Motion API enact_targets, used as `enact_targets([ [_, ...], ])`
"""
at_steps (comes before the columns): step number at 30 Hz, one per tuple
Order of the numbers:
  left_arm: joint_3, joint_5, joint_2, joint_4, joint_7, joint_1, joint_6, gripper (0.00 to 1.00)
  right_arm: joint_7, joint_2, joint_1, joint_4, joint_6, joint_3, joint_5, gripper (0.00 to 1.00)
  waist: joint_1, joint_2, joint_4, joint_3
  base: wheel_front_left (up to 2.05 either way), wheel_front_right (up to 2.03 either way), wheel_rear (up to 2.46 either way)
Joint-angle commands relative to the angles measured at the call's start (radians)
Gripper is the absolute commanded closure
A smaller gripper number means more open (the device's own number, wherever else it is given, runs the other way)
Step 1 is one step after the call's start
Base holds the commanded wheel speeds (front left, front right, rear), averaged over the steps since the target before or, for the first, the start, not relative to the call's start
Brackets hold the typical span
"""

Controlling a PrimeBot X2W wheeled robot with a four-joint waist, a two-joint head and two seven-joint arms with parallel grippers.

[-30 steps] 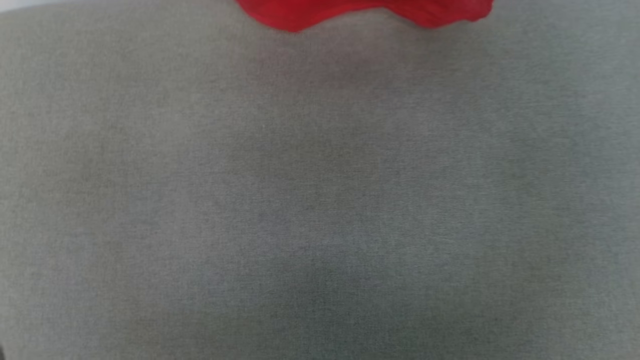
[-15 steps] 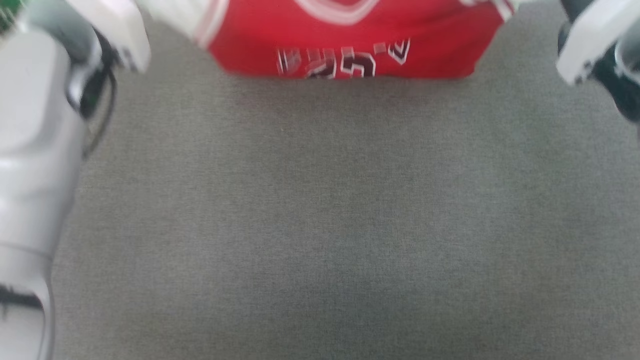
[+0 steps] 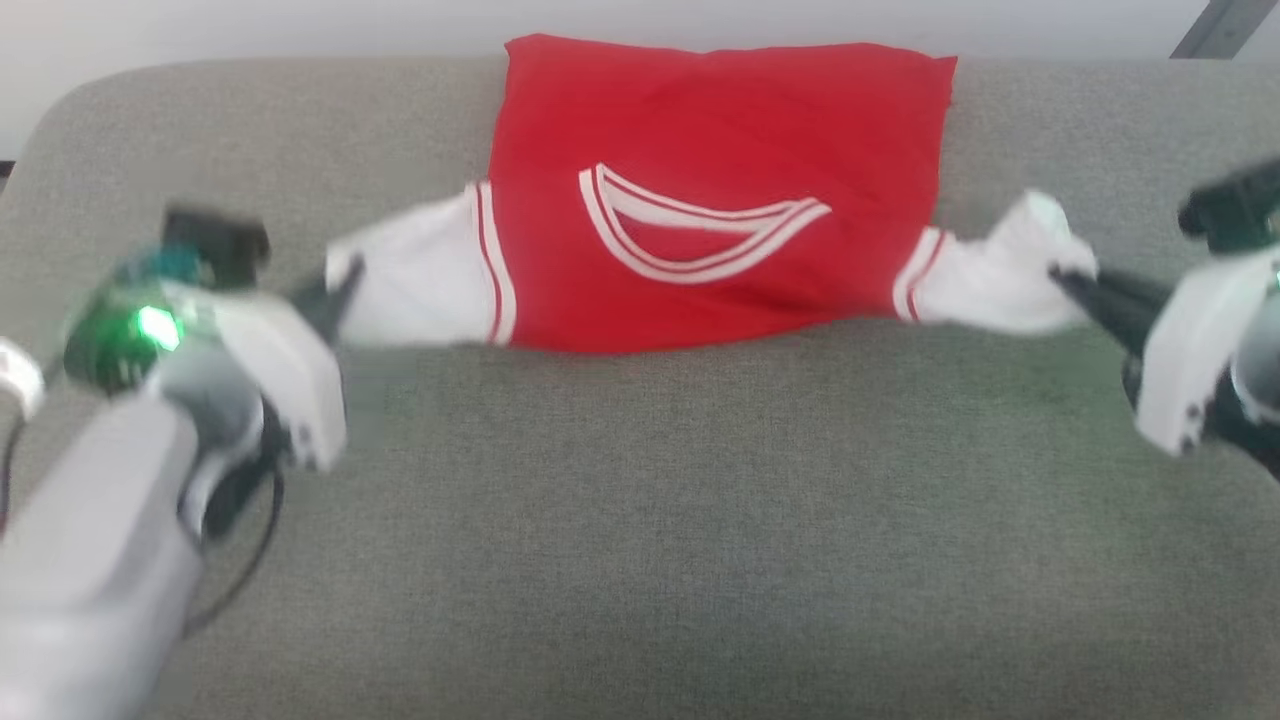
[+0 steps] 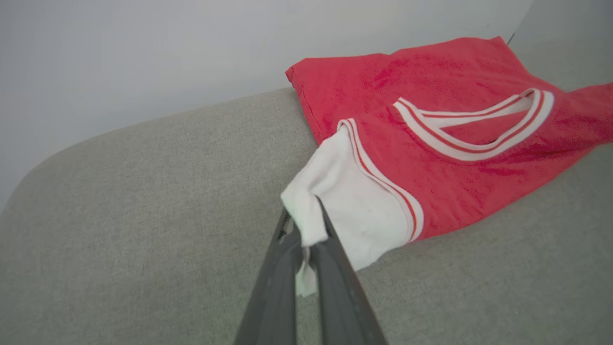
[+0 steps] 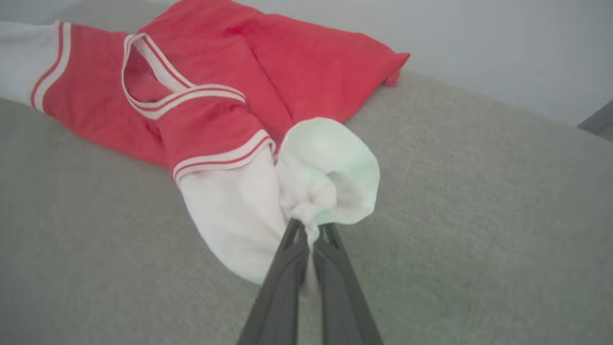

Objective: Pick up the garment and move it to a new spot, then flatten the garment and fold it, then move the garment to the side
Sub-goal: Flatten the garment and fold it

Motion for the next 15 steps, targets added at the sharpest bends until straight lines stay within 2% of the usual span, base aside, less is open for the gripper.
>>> enact_targets([
  [1, 0.005, -0.014, 0.021, -0.041, 0.016, 0.048, 0.019, 1.0, 0.01, -0.017, 0.035, -0.02, -0.001, 0.0, 0.021, 1.0, 0.0, 0.0, -0.001, -0.002, 0.0, 0.0, 0.0],
  [9, 0.02, -0.08, 0.115, -0.304, 0.105, 0.382, 0.162, 1.0, 0.072, -0.139, 0.232, -0.16, -0.001, 0.028, 0.081, 1.0, 0.0, 0.0, -0.01, -0.02, 0.0, 0.0, 0.0],
  [15, 0.016, -0.093, 0.147, -0.378, 0.128, 0.549, 0.242, 1.0, 0.099, -0.181, 0.355, -0.19, -0.001, 0.026, 0.124, 1.0, 0.0, 0.0, -0.016, -0.027, 0.0, 0.0, 0.0],
])
